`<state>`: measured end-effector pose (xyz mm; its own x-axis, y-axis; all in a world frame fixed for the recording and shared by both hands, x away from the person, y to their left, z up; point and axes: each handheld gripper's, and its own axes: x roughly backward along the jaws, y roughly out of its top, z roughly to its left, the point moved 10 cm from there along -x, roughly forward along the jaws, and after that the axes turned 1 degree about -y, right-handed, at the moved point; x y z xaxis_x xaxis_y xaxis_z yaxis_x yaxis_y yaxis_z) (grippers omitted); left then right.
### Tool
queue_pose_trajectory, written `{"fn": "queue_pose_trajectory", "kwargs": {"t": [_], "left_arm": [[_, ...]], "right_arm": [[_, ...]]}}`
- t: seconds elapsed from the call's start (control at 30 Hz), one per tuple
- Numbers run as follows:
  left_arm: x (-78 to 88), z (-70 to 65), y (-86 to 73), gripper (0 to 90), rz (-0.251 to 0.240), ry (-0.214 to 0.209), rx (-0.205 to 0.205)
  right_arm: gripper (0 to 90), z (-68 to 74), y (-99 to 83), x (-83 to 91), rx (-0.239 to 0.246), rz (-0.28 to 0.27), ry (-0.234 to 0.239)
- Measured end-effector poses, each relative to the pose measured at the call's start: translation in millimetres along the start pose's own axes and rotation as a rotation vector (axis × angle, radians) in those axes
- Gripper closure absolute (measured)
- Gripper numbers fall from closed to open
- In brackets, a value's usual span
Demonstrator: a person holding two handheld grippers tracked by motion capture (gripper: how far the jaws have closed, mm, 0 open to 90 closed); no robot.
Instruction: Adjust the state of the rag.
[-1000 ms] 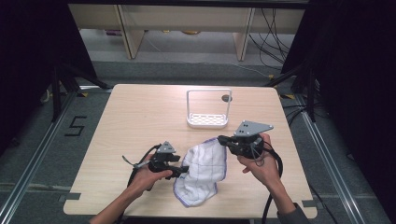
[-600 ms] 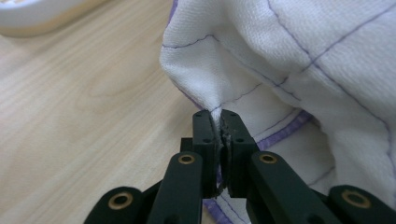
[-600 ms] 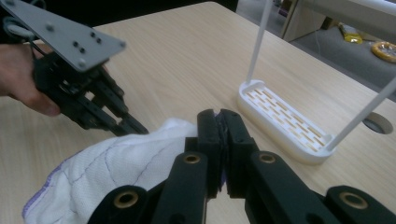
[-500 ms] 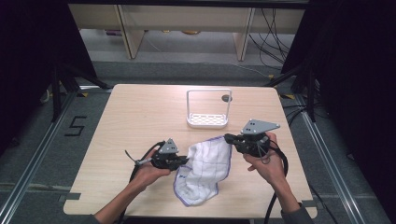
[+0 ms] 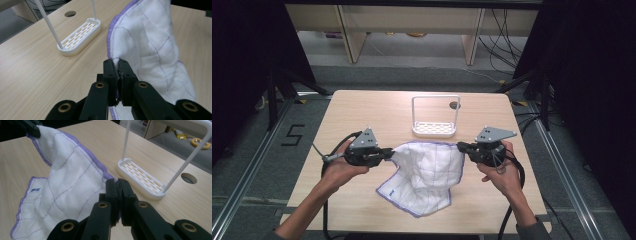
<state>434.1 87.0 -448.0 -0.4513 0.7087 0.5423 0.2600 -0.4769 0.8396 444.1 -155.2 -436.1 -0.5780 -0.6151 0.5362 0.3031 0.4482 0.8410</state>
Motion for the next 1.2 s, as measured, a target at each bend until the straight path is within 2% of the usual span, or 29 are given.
{"fn": "queue_pose_trajectory", "kwargs": {"t": [0.1,0.17,0.2,0.27,0.33,0.43,0.47,0.57,0.6,0.63,0.7,0.77,0.8,0.83,0.87,0.9,0.93,0.97,1.0,1.03,1.07,1.1,1.13,1.17,1.2], "left_arm": [[11.9,-2.6,5.6,85.8,0.002,-0.020,-0.010],[21.4,-7.9,10.0,85.8,0.000,-0.029,-0.027],[27.1,-12.3,12.7,85.8,0.000,-0.041,-0.026],[34.1,-17.8,16.7,85.7,-0.003,-0.050,-0.036],[43.1,-25.5,22.0,85.8,-0.006,-0.068,-0.049],[61.4,-40.9,32.3,85.6,-0.009,-0.099,-0.060],[66.1,-44.8,35.0,85.7,-0.013,-0.111,-0.061],[80.6,-56.4,44.3,85.6,-0.022,-0.130,-0.077],[80.6,-56.4,44.3,85.6,-0.022,-0.130,-0.077],[88.4,-64.1,51.4,85.5,-0.029,-0.140,-0.085],[90.9,-67.7,55.2,85.5,-0.038,-0.148,-0.083],[93.1,-75.7,64.2,85.4,-0.054,-0.186,-0.070],[93.1,-75.7,64.2,85.3,-0.054,-0.186,-0.070],[86.1,-76.0,65.8,85.3,-0.047,-0.196,-0.059],[86.1,-76.0,65.8,85.2,-0.047,-0.196,-0.059],[75.2,-71.4,64.9,85.1,-0.029,-0.205,-0.042],[75.2,-71.4,64.9,85.1,-0.029,-0.205,-0.042],[57.6,-60.7,63.3,85.1,-0.027,-0.206,-0.023],[57.6,-60.7,63.3,85.0,-0.027,-0.206,-0.023],[37.0,-45.7,56.4,85.0,0.005,-0.199,0.003],[24.9,-36.7,51.5,85.0,0.022,-0.186,0.018],[11.8,-27.5,45.6,84.9,0.037,-0.169,0.032],[11.8,-27.5,45.6,84.9,0.037,-0.169,0.032],[-15.0,-8.3,33.9,84.9,0.051,-0.126,0.064],[-15.0,-8.3,33.9,84.9,0.051,-0.126,0.064]], "right_arm": [[88.0,6.6,3.6,1.4,-0.003,-0.004,0.025],[88.0,9.7,9.2,5.9,0.022,-0.024,0.020],[88.0,14.0,13.1,11.9,0.014,-0.031,0.017],[88.1,17.7,20.9,19.4,0.050,-0.063,0.011],[88.1,24.1,24.5,27.1,0.032,-0.067,0.013],[88.2,35.3,37.7,47.6,0.096,-0.103,0.014],[88.2,39.5,40.1,53.2,0.088,-0.106,0.012],[88.2,51.7,47.4,70.7,0.103,-0.114,0.044],[88.2,54.3,50.9,75.6,0.106,-0.130,0.037],[88.2,57.7,53.6,80.4,0.109,-0.137,0.045],[88.2,61.1,55.2,85.4,0.110,-0.132,0.055],[88.2,65.7,61.0,95.2,0.114,-0.131,0.059],[88.2,65.7,61.0,95.2,0.114,-0.131,0.059],[88.2,64.0,62.9,96.3,0.109,-0.121,0.059],[88.2,59.6,63.6,94.5,0.115,-0.118,0.051],[88.2,57.0,62.7,91.3,0.095,-0.105,0.062],[88.2,51.4,61.4,86.5,0.080,-0.095,0.053],[88.2,43.5,59.0,80.1,0.075,-0.076,0.047],[88.2,34.6,54.3,73.4,0.058,-0.040,0.035],[88.1,25.2,49.7,64.3,0.036,-0.016,0.026],[88.2,12.5,45.9,53.3,0.041,-0.004,0.007],[88.1,2.0,39.3,41.8,0.018,0.026,-0.012],[88.1,-8.7,32.7,28.0,0.002,0.048,-0.027],[88.1,-20.0,25.7,15.0,0.001,0.075,-0.038],[88.1,-20.0,25.7,15.0,0.001,0.075,-0.038]]}}
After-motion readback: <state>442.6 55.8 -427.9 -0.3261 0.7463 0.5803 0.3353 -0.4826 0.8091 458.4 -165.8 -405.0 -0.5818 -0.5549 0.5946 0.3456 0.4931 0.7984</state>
